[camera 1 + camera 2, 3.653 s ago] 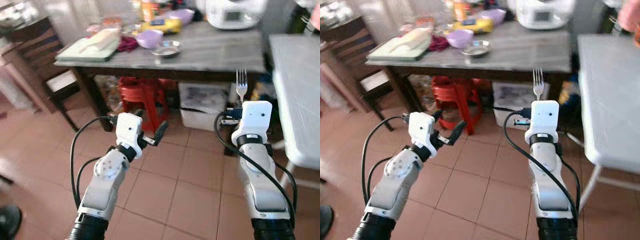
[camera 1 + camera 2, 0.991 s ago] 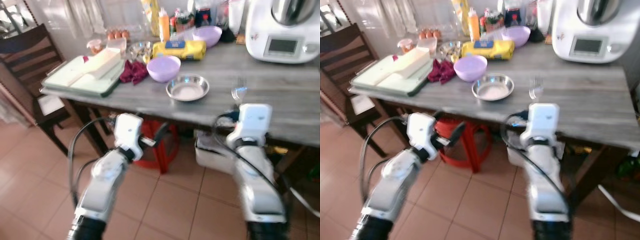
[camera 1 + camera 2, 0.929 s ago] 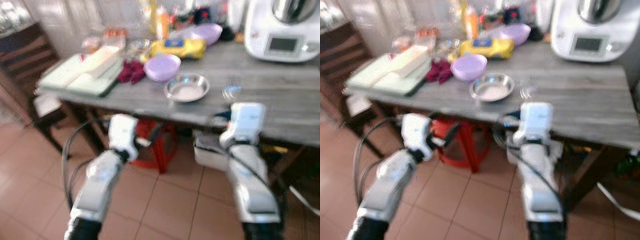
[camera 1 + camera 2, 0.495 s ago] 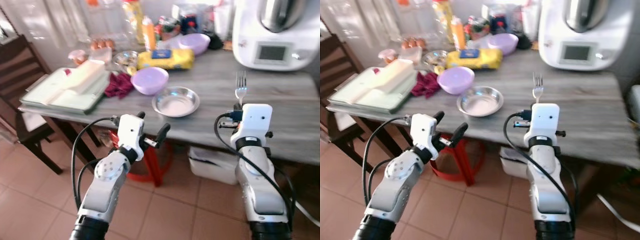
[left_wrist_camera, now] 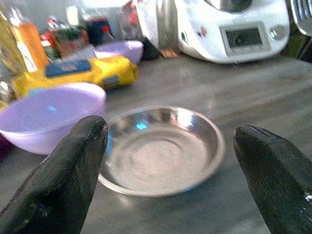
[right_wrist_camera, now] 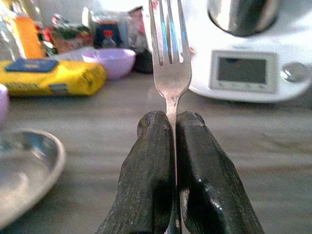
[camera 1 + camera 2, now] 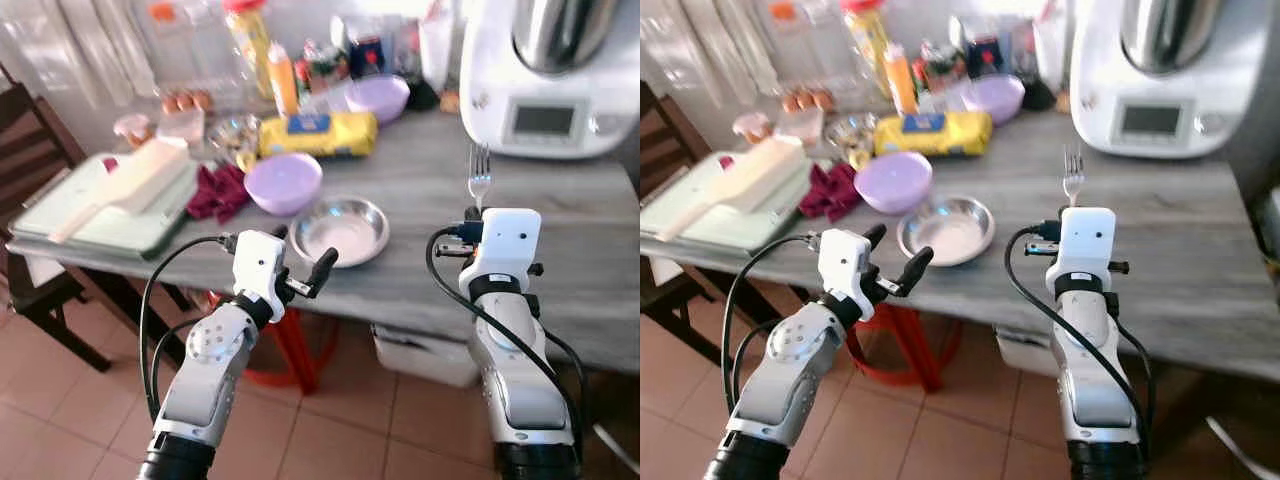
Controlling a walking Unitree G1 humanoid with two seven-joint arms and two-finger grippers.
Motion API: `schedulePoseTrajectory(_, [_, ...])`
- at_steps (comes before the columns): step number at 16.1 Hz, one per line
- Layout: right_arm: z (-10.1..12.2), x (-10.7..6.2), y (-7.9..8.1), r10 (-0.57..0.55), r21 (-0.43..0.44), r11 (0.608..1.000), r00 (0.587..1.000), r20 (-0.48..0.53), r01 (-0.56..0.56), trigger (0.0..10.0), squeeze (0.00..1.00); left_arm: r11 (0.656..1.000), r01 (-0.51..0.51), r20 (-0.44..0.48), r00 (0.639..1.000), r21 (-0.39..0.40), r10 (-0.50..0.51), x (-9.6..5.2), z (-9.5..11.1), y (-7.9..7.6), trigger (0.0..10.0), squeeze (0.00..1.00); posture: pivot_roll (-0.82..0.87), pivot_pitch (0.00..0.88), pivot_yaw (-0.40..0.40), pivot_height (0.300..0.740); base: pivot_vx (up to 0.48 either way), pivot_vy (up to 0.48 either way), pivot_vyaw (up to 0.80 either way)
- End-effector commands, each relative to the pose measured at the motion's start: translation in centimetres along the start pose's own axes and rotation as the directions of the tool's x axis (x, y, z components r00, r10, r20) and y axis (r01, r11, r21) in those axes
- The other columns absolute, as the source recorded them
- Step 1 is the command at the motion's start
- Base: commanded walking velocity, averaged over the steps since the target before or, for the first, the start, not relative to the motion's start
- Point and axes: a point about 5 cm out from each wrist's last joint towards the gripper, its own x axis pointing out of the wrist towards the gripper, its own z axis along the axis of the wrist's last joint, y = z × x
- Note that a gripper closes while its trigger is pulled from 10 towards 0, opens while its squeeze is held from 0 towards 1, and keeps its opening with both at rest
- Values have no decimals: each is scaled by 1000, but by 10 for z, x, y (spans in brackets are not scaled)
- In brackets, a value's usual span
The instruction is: Setting the table
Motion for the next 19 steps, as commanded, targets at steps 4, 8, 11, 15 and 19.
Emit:
schedulePoseTrajectory(4, [5, -4, 8, 25, 19, 999, 1000, 20, -25, 10000, 0, 999, -16, -14, 1000, 32, 17, -13, -1, 12, 10000, 0, -146, 82, 132, 740, 0, 0, 0])
schedulePoseTrajectory(8, [0, -9, 5, -16, 85, 996, 1000, -20, 17, 10000, 0, 999, 26, -46, 999, 41, -25, -24, -2, 26, 10000, 0, -144, 90, 140, 740, 0, 0, 0])
schedulePoseTrajectory(11, [-2, -9, 7, -37, 137, 990, 998, -55, 44, 10000, 0, 994, 99, -54, 994, 45, -97, -25, 0, 22, 10000, 0, -141, 96, 144, 740, 0, 0, 0])
schedulePoseTrajectory(15, [-21, -7, -1, -103, 259, 955, 979, -177, 148, 10000, 0, 982, 188, -36, 982, 9, -188, -24, 2, 10, 10000, 0, -142, 96, 140, 740, 0, 0, 0])
schedulePoseTrajectory(19, [-24, 2, -7, -134, 284, 940, 969, -210, 191, 10000, 0, 943, 328, -61, 942, -52, -331, -30, -2, -3, 10000, 0, -143, 93, 132, 740, 0, 0, 0])
